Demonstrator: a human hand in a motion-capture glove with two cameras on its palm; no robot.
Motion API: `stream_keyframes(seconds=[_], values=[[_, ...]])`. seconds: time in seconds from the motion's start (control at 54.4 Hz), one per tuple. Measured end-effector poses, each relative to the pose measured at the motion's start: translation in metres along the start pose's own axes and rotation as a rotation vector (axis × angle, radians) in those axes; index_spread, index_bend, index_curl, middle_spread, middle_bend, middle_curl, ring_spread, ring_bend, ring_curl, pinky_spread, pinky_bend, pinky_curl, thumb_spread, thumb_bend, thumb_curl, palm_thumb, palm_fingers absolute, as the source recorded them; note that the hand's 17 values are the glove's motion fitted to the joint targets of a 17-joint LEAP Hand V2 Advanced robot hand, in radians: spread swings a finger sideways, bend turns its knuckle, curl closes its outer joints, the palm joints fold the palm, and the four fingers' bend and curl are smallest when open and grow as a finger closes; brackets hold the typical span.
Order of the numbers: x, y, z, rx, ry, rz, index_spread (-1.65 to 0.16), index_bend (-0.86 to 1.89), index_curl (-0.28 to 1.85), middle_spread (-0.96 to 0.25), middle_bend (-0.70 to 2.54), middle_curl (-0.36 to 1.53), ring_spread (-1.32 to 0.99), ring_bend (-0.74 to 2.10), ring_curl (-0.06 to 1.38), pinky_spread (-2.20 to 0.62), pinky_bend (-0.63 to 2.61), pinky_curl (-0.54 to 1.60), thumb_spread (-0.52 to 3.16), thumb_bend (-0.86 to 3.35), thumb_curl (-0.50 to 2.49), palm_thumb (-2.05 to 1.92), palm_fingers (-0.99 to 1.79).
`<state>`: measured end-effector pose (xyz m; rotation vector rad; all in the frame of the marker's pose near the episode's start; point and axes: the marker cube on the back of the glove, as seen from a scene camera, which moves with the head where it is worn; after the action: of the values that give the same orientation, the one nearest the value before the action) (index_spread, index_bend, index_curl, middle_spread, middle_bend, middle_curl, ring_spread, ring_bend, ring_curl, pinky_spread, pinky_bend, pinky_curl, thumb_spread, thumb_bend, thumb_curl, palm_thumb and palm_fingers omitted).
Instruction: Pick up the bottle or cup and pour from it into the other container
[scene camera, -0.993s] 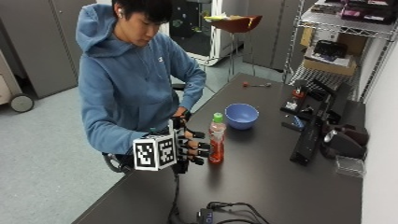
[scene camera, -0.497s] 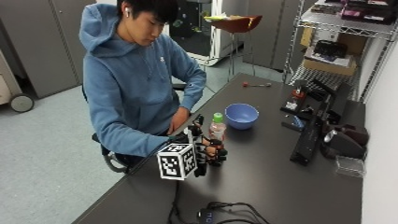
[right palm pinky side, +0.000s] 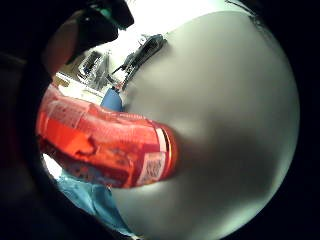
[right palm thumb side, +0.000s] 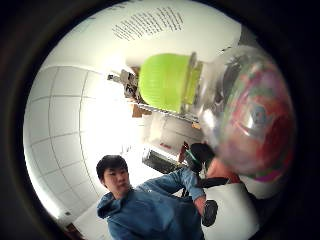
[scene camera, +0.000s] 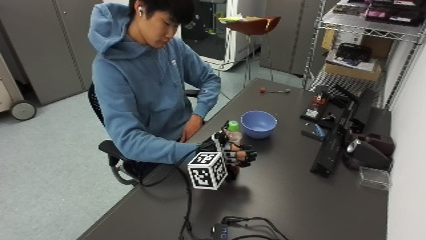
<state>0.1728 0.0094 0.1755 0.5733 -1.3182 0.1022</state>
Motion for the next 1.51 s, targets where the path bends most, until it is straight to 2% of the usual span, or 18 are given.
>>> stream_keyframes(seconds=[0.129,0.221,0.258,0.331,0.515,0.846,1.048,1.232,1.508], values=[[0.000,-0.005,0.011,0.043,-0.039,-0.009,-0.24,0.10,0.14,0.11,0.32,0.37,0.10,0.65,0.32,0.23,0.58,0.35,0.80,0.02,0.40,0.83,0.53],[-0.002,-0.009,0.017,0.071,-0.013,-0.021,-0.18,0.15,0.18,0.06,0.45,0.41,0.00,0.66,0.33,0.15,0.46,0.32,0.75,0.05,0.45,0.97,0.85],[-0.003,-0.010,0.019,0.077,-0.001,-0.022,-0.17,0.18,0.21,0.03,0.46,0.42,-0.04,0.66,0.34,0.09,0.45,0.32,0.68,0.06,0.48,1.02,0.99],[-0.004,-0.013,0.024,0.106,0.007,-0.025,-0.16,0.15,0.23,-0.01,0.43,0.43,-0.10,0.65,0.36,-0.02,0.48,0.33,0.50,0.03,0.52,1.06,1.08],[-0.005,-0.016,0.034,0.109,0.027,-0.019,-0.16,0.14,0.28,-0.06,0.43,0.47,-0.18,0.63,0.41,-0.14,0.47,0.37,0.26,-0.02,0.59,1.10,1.15],[-0.043,-0.033,0.051,-0.069,0.203,-0.032,-0.16,0.13,0.31,-0.09,0.43,0.50,-0.20,0.63,0.45,-0.21,0.47,0.39,0.13,-0.03,0.65,1.09,1.17],[-0.069,-0.052,0.064,-0.253,0.551,-0.039,-0.16,0.14,0.33,-0.09,0.43,0.51,-0.20,0.62,0.47,-0.22,0.46,0.40,0.10,-0.04,0.67,1.08,1.19],[-0.095,-0.065,0.087,-0.468,0.857,0.035,-0.15,0.14,0.34,-0.09,0.43,0.52,-0.20,0.62,0.48,-0.22,0.47,0.40,0.08,-0.04,0.69,1.06,1.19],[-0.119,-0.089,0.124,-0.694,1.301,0.100,-0.16,0.14,0.36,-0.09,0.43,0.53,-0.20,0.62,0.49,-0.23,0.47,0.41,0.07,-0.04,0.70,1.06,1.20]])
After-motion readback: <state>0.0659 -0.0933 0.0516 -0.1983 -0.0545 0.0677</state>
